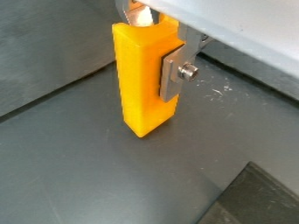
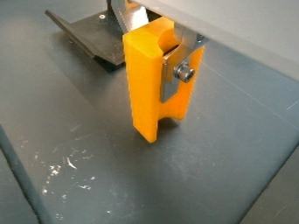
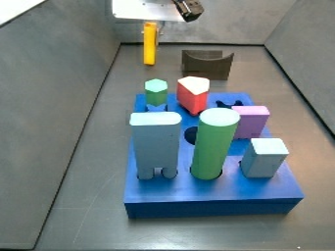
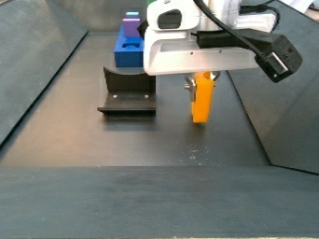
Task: Pick up the arch object. Move up. Rotate the arch object. Move to above the board. Insert the arch object.
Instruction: Pick up the arch object, then move up, then rotate the arch object.
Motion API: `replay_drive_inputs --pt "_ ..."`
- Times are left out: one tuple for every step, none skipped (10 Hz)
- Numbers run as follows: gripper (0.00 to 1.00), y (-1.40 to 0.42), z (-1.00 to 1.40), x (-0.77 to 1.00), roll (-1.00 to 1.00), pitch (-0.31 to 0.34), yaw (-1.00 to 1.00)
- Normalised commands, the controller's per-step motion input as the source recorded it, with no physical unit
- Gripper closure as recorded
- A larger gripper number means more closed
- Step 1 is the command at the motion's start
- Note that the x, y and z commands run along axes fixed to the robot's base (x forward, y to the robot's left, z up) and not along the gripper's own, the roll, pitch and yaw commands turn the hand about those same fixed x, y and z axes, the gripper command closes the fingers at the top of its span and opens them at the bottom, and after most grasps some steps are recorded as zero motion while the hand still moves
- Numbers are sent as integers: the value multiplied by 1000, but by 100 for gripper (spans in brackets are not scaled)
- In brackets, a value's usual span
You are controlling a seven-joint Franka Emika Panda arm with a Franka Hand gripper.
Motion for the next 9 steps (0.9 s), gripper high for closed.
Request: replay_drive_inputs --pt "100 0 0 0 0 0 0" --pt "100 0 833 0 0 0 0" --pt "100 25 757 51 16 21 -43" --pt "100 24 577 19 37 61 -51" --pt "100 19 494 10 46 70 -47" --pt "100 14 298 1 64 83 -32" --pt "100 13 221 -1 71 87 -25" --pt "100 -554 1000 -309 0 0 0" --pt "100 -563 1000 -311 9 -16 13"
